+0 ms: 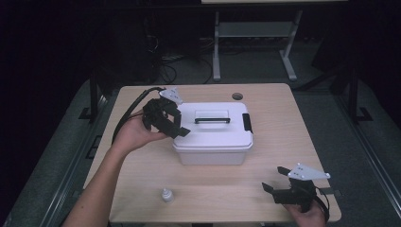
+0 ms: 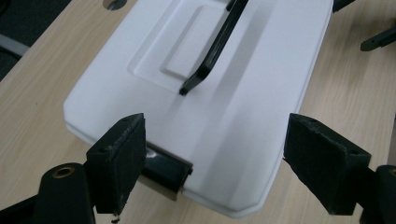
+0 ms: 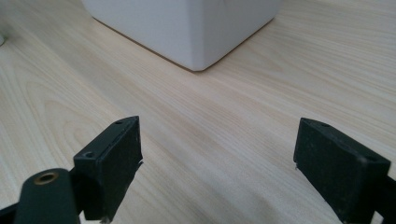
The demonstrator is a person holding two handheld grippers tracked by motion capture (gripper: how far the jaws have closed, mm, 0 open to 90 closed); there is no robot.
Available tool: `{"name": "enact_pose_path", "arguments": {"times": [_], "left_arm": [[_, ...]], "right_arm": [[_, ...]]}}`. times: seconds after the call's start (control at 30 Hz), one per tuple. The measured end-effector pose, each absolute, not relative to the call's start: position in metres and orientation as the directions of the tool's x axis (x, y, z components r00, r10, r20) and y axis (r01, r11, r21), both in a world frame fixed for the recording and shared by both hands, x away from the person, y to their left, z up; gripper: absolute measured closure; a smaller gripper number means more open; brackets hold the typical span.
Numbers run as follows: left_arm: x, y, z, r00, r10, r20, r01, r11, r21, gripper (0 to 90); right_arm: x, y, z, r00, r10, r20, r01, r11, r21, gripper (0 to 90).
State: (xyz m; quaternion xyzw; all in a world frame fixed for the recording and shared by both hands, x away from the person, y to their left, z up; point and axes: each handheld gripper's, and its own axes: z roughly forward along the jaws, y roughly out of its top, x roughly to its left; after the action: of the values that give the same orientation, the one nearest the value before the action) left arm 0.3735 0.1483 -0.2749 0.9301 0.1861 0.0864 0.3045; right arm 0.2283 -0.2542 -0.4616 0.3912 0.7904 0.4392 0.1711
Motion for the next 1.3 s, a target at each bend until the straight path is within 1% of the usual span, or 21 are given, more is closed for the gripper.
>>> {"name": "enact_pose_path", "arguments": {"times": [0.4, 0.6, 0.67, 0.73, 0.97, 1.03, 1.07, 1.17, 1.23, 1.3], "left_arm": [[0.387, 0.132, -0.274, 0.924, 0.38, 0.045, 0.284, -0.759, 0.586, 22.0], [0.393, 0.119, -0.275, 0.932, 0.358, 0.056, 0.263, -0.774, 0.576, 24.2], [0.396, 0.112, -0.276, 0.937, 0.344, 0.062, 0.249, -0.783, 0.57, 27.4], [0.397, 0.111, -0.276, 0.94, 0.338, 0.052, 0.249, -0.78, 0.574, 28.1], [0.405, 0.099, -0.283, 0.947, 0.32, 0.037, 0.244, -0.788, 0.565, 37.6], [0.407, 0.095, -0.285, 0.953, 0.303, 0.029, 0.234, -0.789, 0.568, 44.6], [0.408, 0.093, -0.285, 0.953, 0.301, 0.035, 0.23, -0.794, 0.563, 44.6], [0.412, 0.087, -0.286, 0.958, 0.285, 0.037, 0.219, -0.807, 0.548, 51.1], [0.415, 0.083, -0.286, 0.958, 0.283, 0.038, 0.218, -0.811, 0.543, 58.1], [0.419, 0.081, -0.286, 0.961, 0.277, 0.026, 0.219, -0.81, 0.544, 60.8]], "right_arm": [[0.227, -0.257, -0.462, -0.627, 0.775, 0.078, 0.472, 0.297, 0.83, 14.7], [0.227, -0.257, -0.462, -0.627, 0.775, 0.082, 0.475, 0.296, 0.828, 14.7], [0.227, -0.258, -0.462, -0.628, 0.774, 0.08, 0.471, 0.297, 0.83, 14.7], [0.227, -0.258, -0.462, -0.628, 0.774, 0.08, 0.471, 0.296, 0.831, 14.7], [0.227, -0.258, -0.463, -0.622, 0.777, 0.091, 0.48, 0.288, 0.829, 14.7], [0.227, -0.258, -0.463, -0.622, 0.777, 0.094, 0.484, 0.288, 0.826, 14.7], [0.227, -0.258, -0.463, -0.622, 0.777, 0.094, 0.484, 0.288, 0.826, 14.7], [0.227, -0.259, -0.463, -0.625, 0.775, 0.089, 0.479, 0.291, 0.828, 14.7], [0.227, -0.259, -0.464, -0.623, 0.777, 0.093, 0.48, 0.286, 0.829, 14.7], [0.227, -0.26, -0.464, -0.623, 0.777, 0.093, 0.481, 0.286, 0.829, 14.7]]}}
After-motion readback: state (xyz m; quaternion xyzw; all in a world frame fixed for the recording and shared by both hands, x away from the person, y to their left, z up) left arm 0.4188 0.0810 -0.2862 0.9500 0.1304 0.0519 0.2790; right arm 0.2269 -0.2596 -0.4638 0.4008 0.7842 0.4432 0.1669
